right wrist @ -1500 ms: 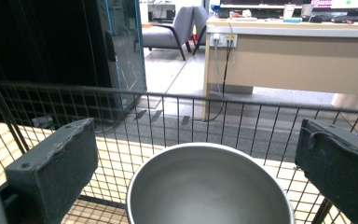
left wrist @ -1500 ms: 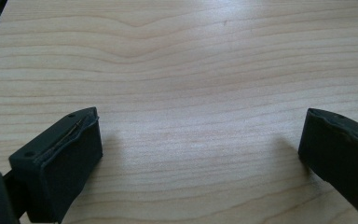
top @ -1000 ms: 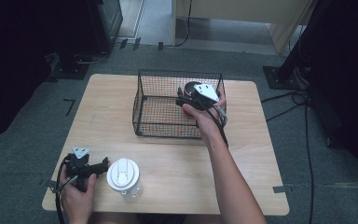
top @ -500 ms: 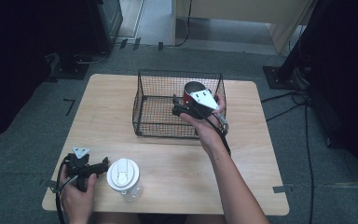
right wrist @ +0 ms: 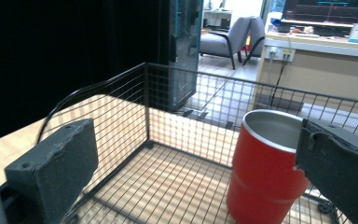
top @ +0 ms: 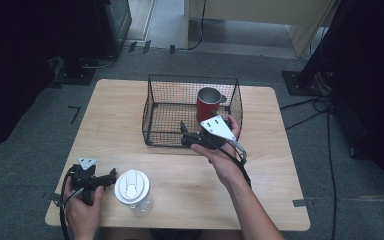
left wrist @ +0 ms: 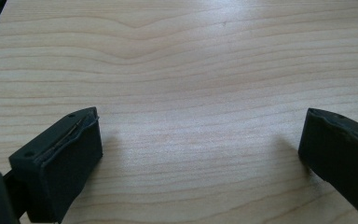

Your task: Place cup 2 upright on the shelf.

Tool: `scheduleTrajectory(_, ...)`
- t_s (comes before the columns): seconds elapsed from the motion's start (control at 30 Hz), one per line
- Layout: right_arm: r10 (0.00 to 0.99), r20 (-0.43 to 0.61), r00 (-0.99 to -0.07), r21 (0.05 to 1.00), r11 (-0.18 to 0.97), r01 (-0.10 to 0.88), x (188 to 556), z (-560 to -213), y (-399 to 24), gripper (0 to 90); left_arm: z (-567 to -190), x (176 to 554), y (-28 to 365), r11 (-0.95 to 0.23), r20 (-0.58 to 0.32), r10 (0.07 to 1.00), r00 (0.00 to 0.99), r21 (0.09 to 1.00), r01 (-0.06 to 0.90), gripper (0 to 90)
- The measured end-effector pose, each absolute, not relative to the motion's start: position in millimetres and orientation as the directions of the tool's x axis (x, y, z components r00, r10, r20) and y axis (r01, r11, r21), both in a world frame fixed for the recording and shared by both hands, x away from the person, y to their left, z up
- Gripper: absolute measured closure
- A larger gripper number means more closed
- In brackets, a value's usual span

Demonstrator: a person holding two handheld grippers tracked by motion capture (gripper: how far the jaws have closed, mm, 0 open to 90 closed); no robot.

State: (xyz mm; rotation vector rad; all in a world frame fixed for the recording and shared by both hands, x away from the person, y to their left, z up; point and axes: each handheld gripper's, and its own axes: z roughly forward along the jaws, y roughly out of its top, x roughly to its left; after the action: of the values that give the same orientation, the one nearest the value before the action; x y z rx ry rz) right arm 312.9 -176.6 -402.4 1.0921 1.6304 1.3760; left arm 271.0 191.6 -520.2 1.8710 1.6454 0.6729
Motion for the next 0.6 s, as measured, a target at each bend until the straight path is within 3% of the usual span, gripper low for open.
scheduleTrajectory(0.6, 0.882, -0.008, -0.471, 0.983, 0.092, 0.157, 259, -435, -165, 0.0, -520, 272, 191, -0.095, 0.011, 0.992, 0.122, 0.694, 0.714, 0.0)
